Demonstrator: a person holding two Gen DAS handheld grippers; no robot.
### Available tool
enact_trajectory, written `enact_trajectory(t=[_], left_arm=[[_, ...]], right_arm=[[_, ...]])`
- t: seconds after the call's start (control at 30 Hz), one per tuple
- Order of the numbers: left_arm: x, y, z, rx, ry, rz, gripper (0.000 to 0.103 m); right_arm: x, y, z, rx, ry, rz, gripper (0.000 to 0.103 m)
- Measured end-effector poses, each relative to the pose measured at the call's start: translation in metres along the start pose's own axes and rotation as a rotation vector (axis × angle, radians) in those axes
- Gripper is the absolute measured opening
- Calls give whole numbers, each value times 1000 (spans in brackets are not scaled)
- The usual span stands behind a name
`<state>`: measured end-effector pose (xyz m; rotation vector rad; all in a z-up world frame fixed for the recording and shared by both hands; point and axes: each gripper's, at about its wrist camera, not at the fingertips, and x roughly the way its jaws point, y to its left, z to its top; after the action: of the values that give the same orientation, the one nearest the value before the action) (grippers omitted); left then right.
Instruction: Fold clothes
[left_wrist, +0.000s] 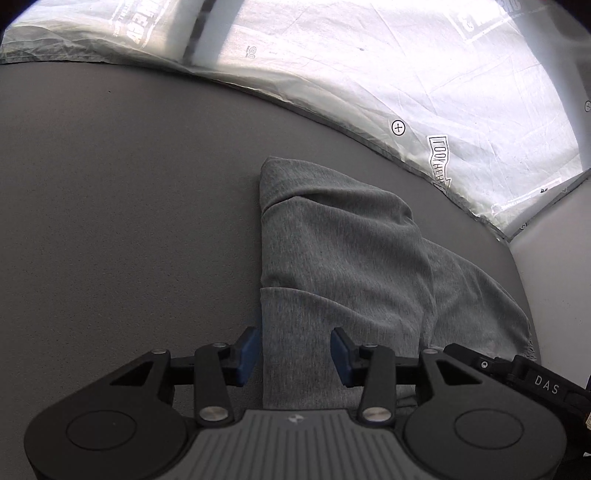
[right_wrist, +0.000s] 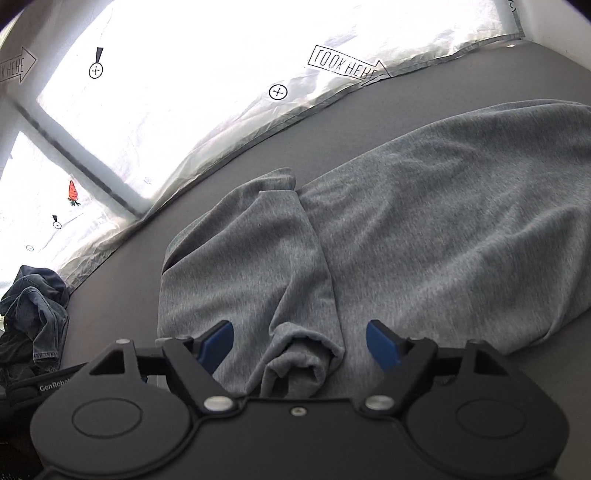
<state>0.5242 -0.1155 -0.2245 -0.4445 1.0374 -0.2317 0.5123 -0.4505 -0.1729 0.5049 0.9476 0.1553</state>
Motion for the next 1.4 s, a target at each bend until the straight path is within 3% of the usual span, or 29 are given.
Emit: enact_trajectory(t=[0.13, 0.17, 0.23, 0.27, 0.37, 0.5, 0.67, 0.73, 0.8, 0.83, 0.93, 1.1, 1.3, 1.4], left_arm=[[12, -3, -14, 8, 36, 7, 45], [13, -4, -17, 10, 35, 6, 44], [10, -5, -22, -2, 29, -7, 20], [8, -6, -22, -6, 34, -14, 19], [0, -10, -24, -4, 51, -33, 16], [-4, -15, -38, 13, 108, -17, 16], [-11, -14, -60, 53, 153, 7, 19], [-13, -12, -61, 71, 159, 13, 22], [-14, -5, -62, 55, 168, 13, 28], [-14, -1, -64, 40, 173, 9, 28], [-21, 9, -68, 25, 148, 1, 28], [-34, 25, -63, -10, 90, -59, 33], [-29, 26, -52, 17, 40, -115, 41], [-22, 17, -42, 53, 31, -96, 45]], right_arm=[[7, 0, -6, 0, 23, -14, 63], [7, 0, -7, -7, 22, -9, 54], [8, -1, -8, -21, 21, 0, 27], [8, -1, -9, -28, 20, 4, 12], [-4, 0, -11, -53, -14, 18, 9], [-29, -3, -17, -73, -49, 14, 8], [-15, -25, -30, 17, 49, -53, 12], [-17, -26, -29, 37, 41, -68, 20], [-19, -25, -29, 42, 29, -97, 39], [-21, -24, -29, 36, 18, -121, 40], [-30, -13, -34, -18, -17, -168, 40], [-42, 29, -51, -240, -111, -283, 40], [-42, 32, -64, -146, -110, -316, 39], [-54, 25, -72, -125, -119, -328, 39]])
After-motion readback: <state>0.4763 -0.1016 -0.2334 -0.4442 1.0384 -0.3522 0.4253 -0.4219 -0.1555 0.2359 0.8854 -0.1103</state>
